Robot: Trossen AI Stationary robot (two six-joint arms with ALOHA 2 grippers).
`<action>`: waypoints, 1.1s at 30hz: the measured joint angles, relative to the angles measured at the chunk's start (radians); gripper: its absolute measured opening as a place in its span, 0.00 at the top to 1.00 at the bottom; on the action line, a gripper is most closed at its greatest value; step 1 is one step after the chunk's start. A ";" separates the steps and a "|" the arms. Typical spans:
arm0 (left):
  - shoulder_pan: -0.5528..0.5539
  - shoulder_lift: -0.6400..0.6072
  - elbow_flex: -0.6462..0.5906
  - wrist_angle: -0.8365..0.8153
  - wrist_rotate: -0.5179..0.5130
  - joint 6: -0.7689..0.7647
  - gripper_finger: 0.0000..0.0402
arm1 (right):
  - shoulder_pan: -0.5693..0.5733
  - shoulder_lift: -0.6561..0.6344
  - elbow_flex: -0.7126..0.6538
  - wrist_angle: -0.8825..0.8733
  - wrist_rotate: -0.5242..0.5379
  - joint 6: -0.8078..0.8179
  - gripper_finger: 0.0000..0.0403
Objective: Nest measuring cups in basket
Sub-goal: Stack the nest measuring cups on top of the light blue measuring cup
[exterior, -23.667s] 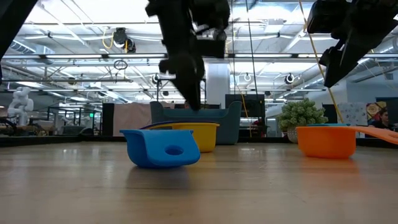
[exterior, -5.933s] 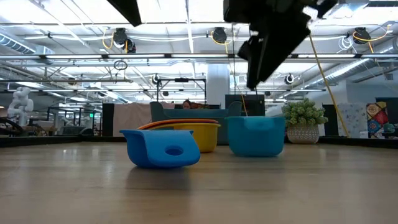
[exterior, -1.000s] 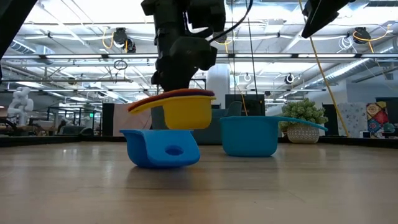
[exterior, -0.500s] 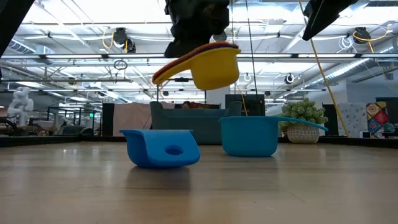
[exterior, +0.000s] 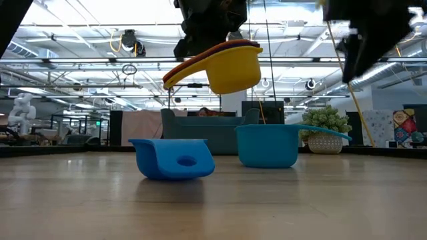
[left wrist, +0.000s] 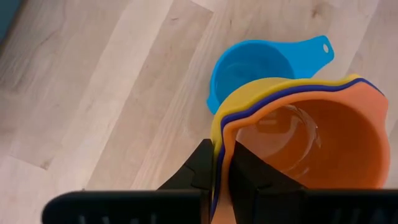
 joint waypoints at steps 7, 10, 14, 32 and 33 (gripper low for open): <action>0.000 0.000 0.000 -0.001 -0.001 -0.002 0.94 | 0.000 0.000 -0.233 0.336 -0.107 0.017 0.54; 0.000 0.000 0.000 -0.001 -0.001 -0.001 0.94 | 0.010 0.011 -0.288 0.445 -0.122 0.013 0.54; 0.000 0.000 0.000 -0.001 -0.001 0.001 0.94 | 0.036 0.081 -0.320 0.531 -0.122 -0.024 0.54; 0.001 0.001 0.000 -0.005 -0.011 0.020 0.94 | 0.072 0.318 -0.281 0.743 -0.101 -0.192 1.00; 0.001 0.001 0.000 -0.005 -0.011 0.019 0.94 | 0.074 0.323 -0.281 0.774 -0.102 -0.200 1.00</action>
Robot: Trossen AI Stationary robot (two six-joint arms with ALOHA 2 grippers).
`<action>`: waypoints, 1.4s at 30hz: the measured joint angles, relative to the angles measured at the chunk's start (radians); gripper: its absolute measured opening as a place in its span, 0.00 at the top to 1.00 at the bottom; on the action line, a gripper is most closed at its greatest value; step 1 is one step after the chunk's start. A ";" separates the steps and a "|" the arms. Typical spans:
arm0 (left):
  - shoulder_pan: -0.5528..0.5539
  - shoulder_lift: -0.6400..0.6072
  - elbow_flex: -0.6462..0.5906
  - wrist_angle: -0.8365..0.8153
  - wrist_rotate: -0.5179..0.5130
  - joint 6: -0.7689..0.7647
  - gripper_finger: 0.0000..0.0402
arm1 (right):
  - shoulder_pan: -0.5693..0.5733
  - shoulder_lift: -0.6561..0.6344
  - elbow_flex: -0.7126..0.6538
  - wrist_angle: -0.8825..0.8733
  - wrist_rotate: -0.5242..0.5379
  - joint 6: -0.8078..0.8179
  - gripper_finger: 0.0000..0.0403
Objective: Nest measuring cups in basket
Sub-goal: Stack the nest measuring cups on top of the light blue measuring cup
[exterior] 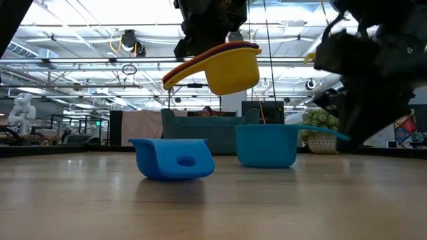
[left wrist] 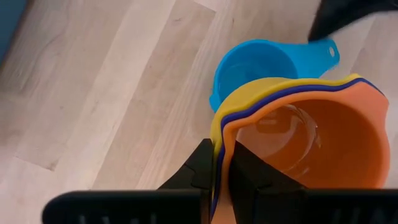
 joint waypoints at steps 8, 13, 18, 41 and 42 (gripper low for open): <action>0.000 0.000 0.000 -0.007 -0.009 0.004 0.94 | 0.012 0.058 0.073 0.149 -0.009 -0.081 1.00; 0.000 0.001 0.000 -0.009 -0.012 0.006 0.94 | 0.019 0.081 0.122 0.255 -0.098 -0.169 1.00; 0.000 0.001 0.000 -0.021 -0.023 0.010 0.94 | 0.033 0.001 0.136 0.086 -0.021 -0.183 1.00; 0.006 0.001 0.000 -0.058 -0.043 0.030 0.94 | 0.102 0.244 0.140 0.118 0.055 -0.238 1.00; 0.006 0.001 0.000 -0.059 -0.043 0.026 0.94 | 0.102 0.251 0.147 0.120 0.056 -0.245 1.00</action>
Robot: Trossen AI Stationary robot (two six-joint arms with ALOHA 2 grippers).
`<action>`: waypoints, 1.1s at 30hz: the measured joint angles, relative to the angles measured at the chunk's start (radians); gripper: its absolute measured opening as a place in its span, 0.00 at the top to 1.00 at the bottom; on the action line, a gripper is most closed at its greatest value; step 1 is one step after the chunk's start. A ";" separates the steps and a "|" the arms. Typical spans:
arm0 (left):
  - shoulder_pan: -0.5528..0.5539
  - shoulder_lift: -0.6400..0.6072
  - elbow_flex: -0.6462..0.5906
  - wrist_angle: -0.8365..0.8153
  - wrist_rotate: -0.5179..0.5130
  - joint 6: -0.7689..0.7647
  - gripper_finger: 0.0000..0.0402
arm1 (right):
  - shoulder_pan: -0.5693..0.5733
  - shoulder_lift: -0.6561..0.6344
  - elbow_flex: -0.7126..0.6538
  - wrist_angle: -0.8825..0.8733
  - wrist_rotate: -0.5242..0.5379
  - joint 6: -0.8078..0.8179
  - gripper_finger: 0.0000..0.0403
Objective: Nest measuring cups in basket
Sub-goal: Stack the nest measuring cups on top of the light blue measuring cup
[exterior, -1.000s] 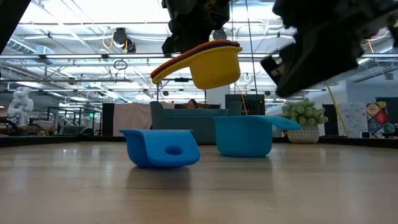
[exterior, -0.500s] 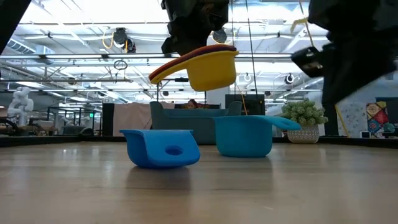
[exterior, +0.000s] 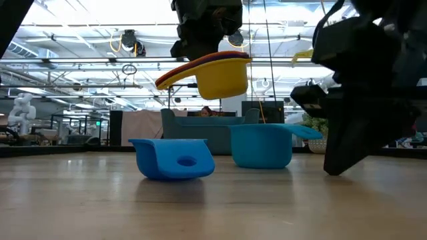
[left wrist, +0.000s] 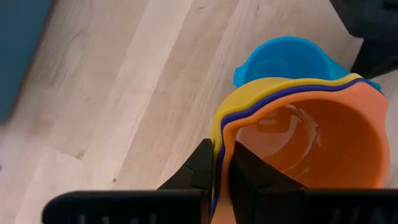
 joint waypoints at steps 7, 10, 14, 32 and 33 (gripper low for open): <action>0.000 0.000 0.000 0.001 0.000 -0.004 0.94 | -0.024 0.011 0.095 0.035 0.030 -0.130 1.00; 0.000 0.000 0.000 0.001 0.000 -0.004 0.94 | -0.047 0.015 0.156 0.005 0.055 -0.180 1.00; 0.000 0.000 0.000 -0.002 0.000 -0.001 0.94 | -0.062 0.011 0.176 -0.113 0.055 -0.163 1.00; -0.065 0.000 0.000 0.132 -0.043 -0.236 0.94 | 0.007 -0.332 0.161 -0.719 0.380 0.105 1.00; -0.073 0.000 0.000 0.129 -0.055 -0.268 0.94 | 0.007 -0.355 0.161 -0.742 0.399 0.120 1.00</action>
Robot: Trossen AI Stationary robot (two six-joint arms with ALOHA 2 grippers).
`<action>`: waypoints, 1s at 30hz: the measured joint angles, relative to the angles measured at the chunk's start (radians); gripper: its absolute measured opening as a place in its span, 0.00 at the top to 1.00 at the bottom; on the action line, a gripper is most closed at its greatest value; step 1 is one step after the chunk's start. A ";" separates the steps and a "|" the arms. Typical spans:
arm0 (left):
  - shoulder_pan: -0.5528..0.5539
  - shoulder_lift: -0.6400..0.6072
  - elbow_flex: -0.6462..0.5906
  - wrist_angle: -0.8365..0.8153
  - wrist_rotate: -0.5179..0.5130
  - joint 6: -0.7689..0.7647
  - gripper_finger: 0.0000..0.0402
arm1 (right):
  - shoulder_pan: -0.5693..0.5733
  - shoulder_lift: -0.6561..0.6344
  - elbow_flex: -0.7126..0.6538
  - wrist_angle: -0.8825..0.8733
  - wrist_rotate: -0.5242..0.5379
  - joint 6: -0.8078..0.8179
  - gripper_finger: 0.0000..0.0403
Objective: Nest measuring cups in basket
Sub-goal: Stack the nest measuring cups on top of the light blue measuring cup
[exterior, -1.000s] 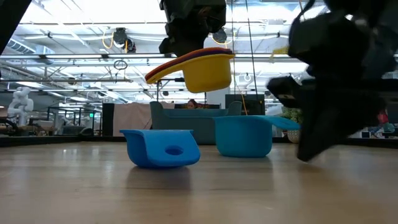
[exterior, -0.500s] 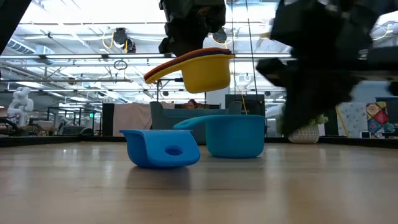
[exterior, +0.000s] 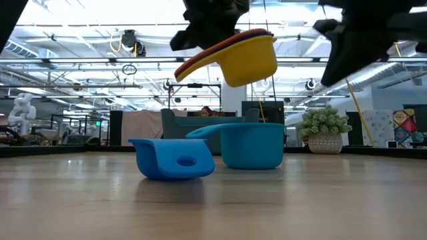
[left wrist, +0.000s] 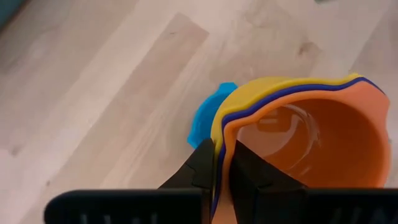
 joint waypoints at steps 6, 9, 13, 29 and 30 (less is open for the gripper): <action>-0.035 0.000 0.000 -0.032 -0.075 -0.192 0.94 | 0.001 -0.078 0.000 -0.069 0.088 0.046 1.00; -0.040 0.014 0.000 -0.042 -0.083 -0.272 0.94 | 0.000 -0.084 0.000 -0.074 0.104 0.023 1.00; -0.038 0.066 0.000 -0.052 -0.043 -0.342 0.94 | 0.001 -0.082 0.000 -0.073 0.131 -0.026 1.00; -0.025 0.127 0.000 -0.079 0.017 -0.494 0.84 | 0.001 -0.082 0.000 -0.035 0.155 -0.170 1.00; -0.023 0.130 0.000 -0.090 0.026 -0.494 0.82 | 0.001 -0.082 0.000 -0.035 0.155 -0.171 1.00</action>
